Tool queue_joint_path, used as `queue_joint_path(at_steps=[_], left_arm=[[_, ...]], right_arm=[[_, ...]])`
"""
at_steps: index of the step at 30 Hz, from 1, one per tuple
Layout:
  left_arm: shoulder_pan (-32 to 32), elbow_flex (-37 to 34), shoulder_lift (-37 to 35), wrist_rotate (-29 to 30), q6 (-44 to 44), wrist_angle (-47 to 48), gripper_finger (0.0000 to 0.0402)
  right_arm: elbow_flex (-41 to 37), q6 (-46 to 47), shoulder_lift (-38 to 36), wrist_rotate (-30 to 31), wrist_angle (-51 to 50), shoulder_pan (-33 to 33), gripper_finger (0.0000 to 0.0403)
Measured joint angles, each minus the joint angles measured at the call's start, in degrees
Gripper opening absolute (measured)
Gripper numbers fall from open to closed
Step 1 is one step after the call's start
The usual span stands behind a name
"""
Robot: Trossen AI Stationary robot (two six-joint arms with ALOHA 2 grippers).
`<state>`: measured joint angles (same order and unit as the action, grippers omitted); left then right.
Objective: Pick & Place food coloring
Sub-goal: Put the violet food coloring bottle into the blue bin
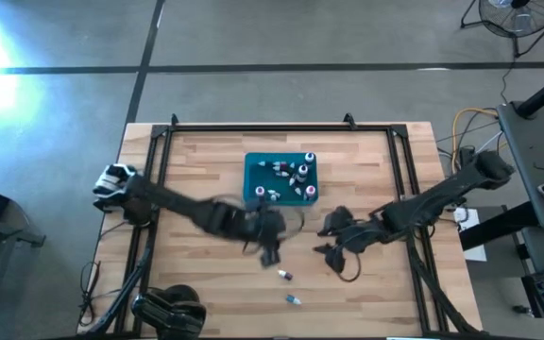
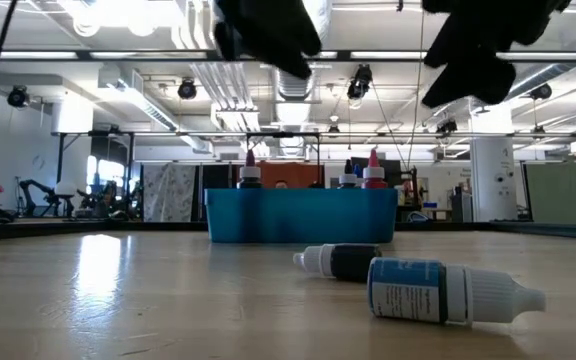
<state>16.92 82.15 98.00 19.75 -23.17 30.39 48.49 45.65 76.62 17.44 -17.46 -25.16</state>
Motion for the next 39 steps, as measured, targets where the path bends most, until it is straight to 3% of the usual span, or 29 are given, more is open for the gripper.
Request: queue_joint_path(at_steps=[6,12,20,28,39], left_arm=[[8.33,-1.79,0.48,3.71,-14.14,5.86,0.0167],[16.86,-6.71,0.39,5.77,-30.6,7.54,0.0167],[24.09,-13.01,0.37,11.85,-50.13,7.8,0.0167],[26.1,-18.1,0.35,12.18,-51.35,7.78,0.0167],[26.1,-21.1,0.33,13.96,-46.49,7.59,0.0167]], right_arm=[[1.83,2.17,11.34,-3.02,6.24,0.62,0.0233],[10.77,-2.01,23.11,-10.39,5.4,-0.19,0.0229],[23.98,-5.32,33.89,-5.51,-0.04,-0.36,0.0226],[31.71,-4.93,42.53,-5.62,-3.73,-1.5,0.0226],[33.42,-2.32,45.26,-3.95,-8.48,-1.1,0.0226]])
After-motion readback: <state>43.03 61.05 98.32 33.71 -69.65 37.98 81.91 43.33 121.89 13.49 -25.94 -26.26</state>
